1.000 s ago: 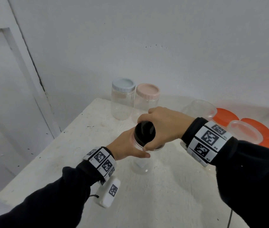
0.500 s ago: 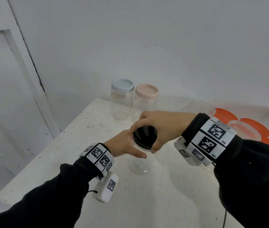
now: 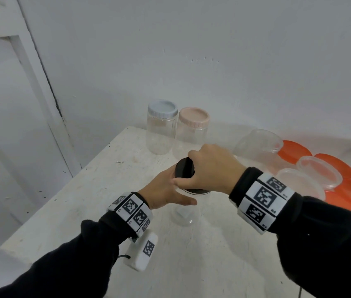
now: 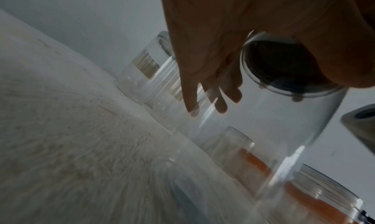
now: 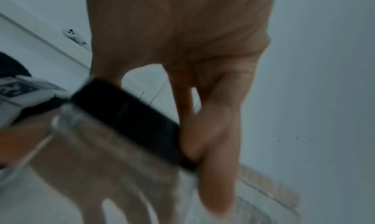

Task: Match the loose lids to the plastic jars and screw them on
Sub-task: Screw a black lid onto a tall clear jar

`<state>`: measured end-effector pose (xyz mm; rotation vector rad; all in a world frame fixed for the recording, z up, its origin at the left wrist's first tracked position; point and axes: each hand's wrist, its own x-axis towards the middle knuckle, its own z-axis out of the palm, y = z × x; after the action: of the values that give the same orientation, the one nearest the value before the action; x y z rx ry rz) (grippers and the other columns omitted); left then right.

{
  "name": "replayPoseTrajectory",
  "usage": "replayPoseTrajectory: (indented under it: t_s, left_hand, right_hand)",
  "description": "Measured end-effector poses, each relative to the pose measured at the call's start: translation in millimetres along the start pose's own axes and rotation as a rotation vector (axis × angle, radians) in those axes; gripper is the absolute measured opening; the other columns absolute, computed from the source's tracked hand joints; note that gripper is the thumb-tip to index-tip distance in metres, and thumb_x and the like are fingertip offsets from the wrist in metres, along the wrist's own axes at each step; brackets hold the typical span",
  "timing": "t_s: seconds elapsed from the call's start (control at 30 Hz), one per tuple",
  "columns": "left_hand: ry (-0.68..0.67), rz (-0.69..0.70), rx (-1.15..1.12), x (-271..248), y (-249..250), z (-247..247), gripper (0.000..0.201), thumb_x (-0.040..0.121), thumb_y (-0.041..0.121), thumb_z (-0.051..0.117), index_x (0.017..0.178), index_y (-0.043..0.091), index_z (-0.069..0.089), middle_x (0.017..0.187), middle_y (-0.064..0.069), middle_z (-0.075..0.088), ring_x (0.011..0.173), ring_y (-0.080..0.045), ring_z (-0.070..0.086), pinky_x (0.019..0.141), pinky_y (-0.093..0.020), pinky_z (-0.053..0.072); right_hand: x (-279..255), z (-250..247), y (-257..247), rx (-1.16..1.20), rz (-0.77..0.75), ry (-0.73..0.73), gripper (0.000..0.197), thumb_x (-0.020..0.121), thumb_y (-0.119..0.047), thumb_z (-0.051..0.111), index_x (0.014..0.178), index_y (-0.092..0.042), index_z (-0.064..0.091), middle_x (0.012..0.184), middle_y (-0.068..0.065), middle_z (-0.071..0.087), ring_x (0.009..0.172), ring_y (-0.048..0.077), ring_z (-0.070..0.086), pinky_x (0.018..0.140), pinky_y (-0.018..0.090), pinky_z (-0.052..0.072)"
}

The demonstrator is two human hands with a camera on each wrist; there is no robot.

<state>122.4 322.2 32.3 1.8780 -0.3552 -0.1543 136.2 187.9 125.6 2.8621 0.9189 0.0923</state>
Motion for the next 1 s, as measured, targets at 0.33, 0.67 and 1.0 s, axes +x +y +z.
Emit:
replayPoseTrajectory:
  t_s: [0.33,0.67,1.0]
  left_hand:
    - [-0.009,-0.035,0.010,-0.3,-0.1,-0.9,0.064,0.058,0.020,0.085,0.106,0.042,0.047,0.107,0.018,0.060,0.099,0.013,0.054,0.081,-0.007,0.042]
    - [0.012,-0.001,-0.004,-5.1,0.1,2.4,0.067,0.065,0.011,0.082,0.112,0.040,0.045,0.106,0.021,0.060,0.098,0.011,0.055,0.080,-0.006,0.042]
    - [0.018,-0.024,0.006,-6.2,-0.4,2.4,0.066,0.061,0.017,0.084,0.109,0.041,0.045,0.107,0.020,0.059,0.099,0.015,0.053,0.081,-0.004,0.041]
  right_hand:
    - [4.6,-18.4,17.2,0.177,-0.311,-0.259,0.067,0.067,-0.038,0.076,0.126,-0.039,0.046,0.110,-0.004,0.045,0.093,0.014,0.051,0.081,0.031,0.051]
    - [0.2,-3.8,-1.1,0.054,-0.015,-0.026,0.060,0.073,-0.070,0.056,0.092,-0.013,0.053,0.071,-0.004,0.048,0.059,0.010,0.043,0.051,0.023,0.034]
    - [1.0,-16.1,14.2,0.160,-0.254,-0.225,0.065,0.065,-0.049,0.075,0.123,-0.038,0.046,0.096,-0.004,0.046,0.085,0.012,0.049,0.073,0.026,0.047]
